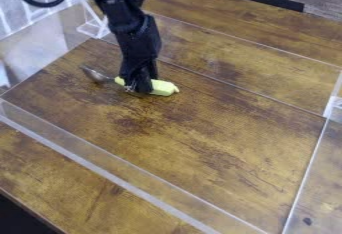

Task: Move the green spoon to the right

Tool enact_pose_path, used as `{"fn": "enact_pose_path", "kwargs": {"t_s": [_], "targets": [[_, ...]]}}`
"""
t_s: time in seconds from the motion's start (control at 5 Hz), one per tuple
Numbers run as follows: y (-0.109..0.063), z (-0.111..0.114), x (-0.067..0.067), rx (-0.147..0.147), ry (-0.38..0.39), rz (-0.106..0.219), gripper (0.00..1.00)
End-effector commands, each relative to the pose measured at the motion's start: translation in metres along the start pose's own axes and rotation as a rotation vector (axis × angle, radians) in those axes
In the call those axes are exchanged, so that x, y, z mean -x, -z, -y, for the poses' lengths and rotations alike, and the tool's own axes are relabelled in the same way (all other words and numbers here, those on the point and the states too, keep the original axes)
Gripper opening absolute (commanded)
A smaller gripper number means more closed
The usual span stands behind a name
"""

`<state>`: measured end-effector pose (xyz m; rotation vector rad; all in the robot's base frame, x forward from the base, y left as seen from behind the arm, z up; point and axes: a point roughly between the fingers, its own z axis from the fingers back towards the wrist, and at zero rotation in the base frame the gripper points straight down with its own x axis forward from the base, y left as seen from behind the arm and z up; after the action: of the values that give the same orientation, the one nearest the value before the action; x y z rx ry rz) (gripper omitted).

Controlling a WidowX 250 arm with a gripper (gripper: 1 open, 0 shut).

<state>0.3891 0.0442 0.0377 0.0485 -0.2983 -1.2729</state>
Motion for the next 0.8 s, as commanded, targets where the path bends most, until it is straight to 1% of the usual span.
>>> {"fn": "enact_pose_path", "kwargs": {"t_s": [0.0, 0.2, 0.4, 0.6], "targets": [[-0.036, -0.005, -0.018, -0.069, 0.083, 0.027, 0.00], [-0.049, -0.001, -0.010, -0.073, 0.066, 0.017, 0.00], [-0.064, 0.000, -0.001, -0.083, 0.052, 0.004, 0.00], [-0.073, -0.001, -0.028, -0.079, 0.075, 0.002, 0.00]]}}
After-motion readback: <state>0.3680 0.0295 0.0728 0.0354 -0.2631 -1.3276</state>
